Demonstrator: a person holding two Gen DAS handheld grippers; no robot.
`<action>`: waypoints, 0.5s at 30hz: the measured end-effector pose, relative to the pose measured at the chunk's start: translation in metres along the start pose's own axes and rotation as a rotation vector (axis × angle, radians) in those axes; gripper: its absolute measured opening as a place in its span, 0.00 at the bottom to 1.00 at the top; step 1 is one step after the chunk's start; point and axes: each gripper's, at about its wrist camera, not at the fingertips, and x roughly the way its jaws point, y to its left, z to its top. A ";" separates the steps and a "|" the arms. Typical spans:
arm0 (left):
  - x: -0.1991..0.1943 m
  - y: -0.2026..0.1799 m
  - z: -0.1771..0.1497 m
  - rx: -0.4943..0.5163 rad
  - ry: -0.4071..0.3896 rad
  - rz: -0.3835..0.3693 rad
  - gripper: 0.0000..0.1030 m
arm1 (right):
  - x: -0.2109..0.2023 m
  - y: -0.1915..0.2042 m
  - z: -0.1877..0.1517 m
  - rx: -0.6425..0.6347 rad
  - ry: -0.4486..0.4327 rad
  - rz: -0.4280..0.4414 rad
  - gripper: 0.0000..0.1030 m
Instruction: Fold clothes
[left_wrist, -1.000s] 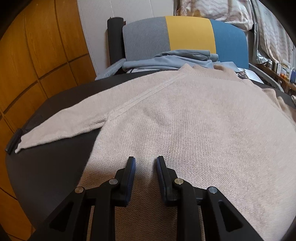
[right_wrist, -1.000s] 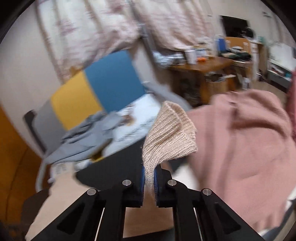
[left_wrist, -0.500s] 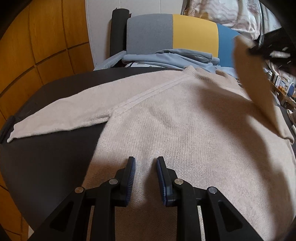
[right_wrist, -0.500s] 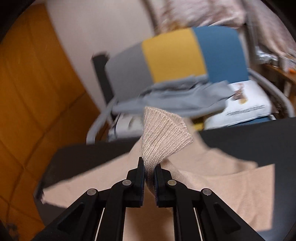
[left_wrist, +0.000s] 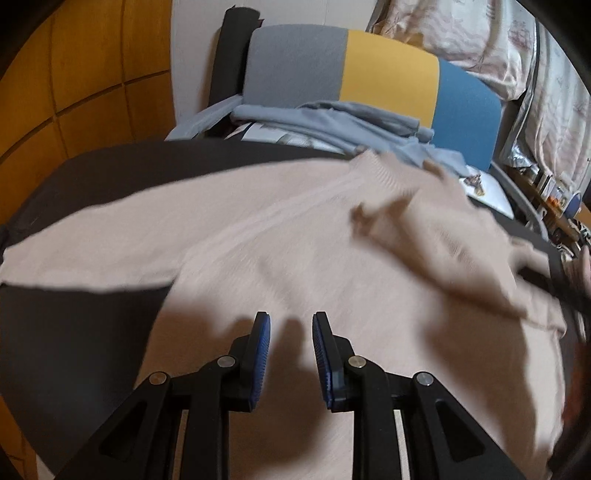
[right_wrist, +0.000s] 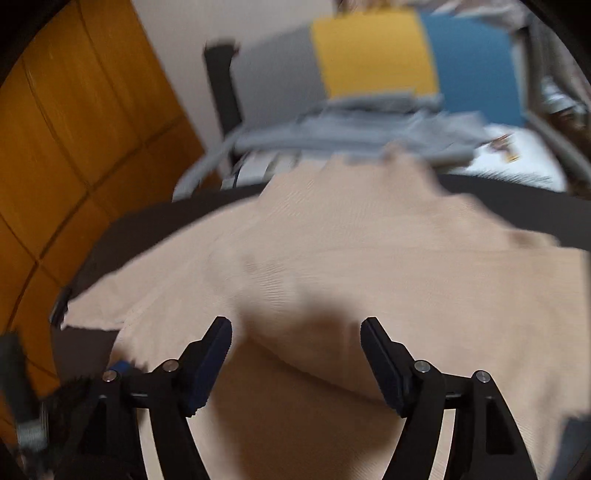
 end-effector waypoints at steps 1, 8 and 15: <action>0.004 -0.005 0.006 -0.001 0.010 -0.008 0.23 | -0.010 -0.007 -0.010 -0.017 0.005 -0.041 0.49; 0.032 -0.039 0.050 -0.010 0.079 -0.063 0.26 | -0.033 -0.068 -0.065 0.019 0.066 -0.197 0.41; 0.019 -0.053 0.051 -0.133 0.041 -0.198 0.29 | -0.025 -0.064 -0.069 -0.009 0.041 -0.233 0.43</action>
